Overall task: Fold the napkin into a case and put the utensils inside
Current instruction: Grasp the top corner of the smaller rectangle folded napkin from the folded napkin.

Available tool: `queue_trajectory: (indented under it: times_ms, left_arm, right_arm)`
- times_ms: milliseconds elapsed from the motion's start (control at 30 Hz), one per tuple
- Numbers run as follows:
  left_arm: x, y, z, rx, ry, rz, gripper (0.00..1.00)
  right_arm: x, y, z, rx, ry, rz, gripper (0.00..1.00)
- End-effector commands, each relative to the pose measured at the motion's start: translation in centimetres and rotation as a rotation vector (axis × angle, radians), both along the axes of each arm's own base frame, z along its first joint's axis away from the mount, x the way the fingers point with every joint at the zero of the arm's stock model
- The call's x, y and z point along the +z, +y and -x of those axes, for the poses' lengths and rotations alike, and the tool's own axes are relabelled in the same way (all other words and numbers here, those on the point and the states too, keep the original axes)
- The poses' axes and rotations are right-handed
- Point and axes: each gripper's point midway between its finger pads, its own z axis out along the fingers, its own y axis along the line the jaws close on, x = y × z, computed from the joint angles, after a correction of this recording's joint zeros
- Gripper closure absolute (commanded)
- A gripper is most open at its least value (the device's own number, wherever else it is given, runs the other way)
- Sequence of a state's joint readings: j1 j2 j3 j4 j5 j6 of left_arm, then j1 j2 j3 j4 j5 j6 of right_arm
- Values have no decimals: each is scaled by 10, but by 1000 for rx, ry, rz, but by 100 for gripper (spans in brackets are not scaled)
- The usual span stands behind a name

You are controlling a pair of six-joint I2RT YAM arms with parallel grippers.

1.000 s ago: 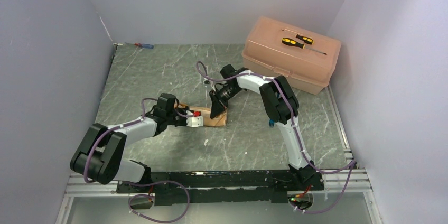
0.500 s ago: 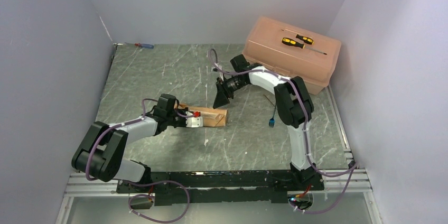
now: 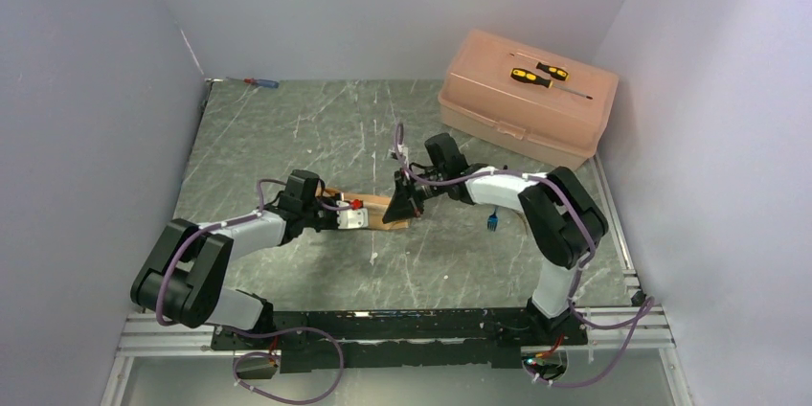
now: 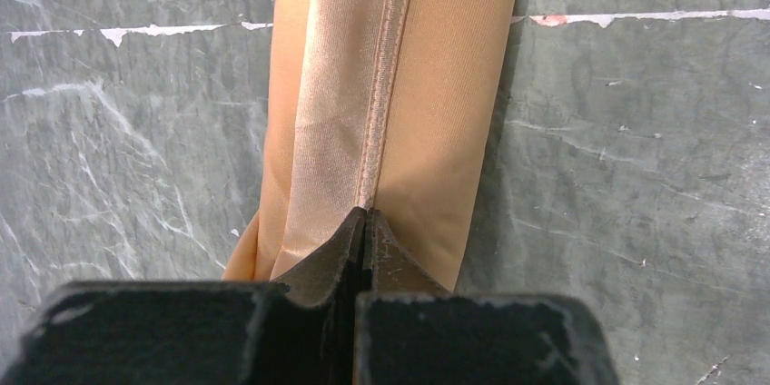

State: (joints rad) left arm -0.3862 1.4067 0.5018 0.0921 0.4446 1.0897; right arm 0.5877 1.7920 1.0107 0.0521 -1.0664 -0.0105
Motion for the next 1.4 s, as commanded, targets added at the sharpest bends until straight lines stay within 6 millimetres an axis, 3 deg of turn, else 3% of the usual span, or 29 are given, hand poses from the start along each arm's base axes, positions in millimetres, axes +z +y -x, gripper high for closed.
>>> queue_trajectory:
  times_ms: [0,233,533,600,700,767,867,967,1067,1233,1367]
  left_arm:
    - [-5,1,2,24,47,1,97]
    - [-6,3,2,17,46,-11,97]
    - [-4,1,0,31,45,1,97]
    - [-2,1,-1,51,52,13,97]
    - [1,1,-5,112,72,42,97]
    - [3,3,-10,157,75,56,97]
    - [5,5,-12,203,79,69,97]
    - [7,5,-14,216,75,79,97]
    - [10,4,-17,234,75,91,97]
    - [19,2,-22,254,57,125,97]
    - [19,1,-20,244,62,126,97]
  right_arm:
    - [7,16,-13,-6,-3,-101,100]
    - [-29,8,-42,-121,64,-42,100]
    - [-77,-5,-45,-168,118,85,100]
    - [-72,-6,-47,-181,99,96,100]
    - [-39,1,-55,-220,15,60,100]
    - [-9,16,-60,-265,-30,-6,100]
    - [7,50,-54,-271,-40,-58,100]
    - [6,87,-44,-224,-12,-76,100]
    - [-11,109,-32,-187,40,-56,100]
    - [-36,113,-35,-225,107,3,100]
    - [-41,108,-42,-268,144,-14,100]
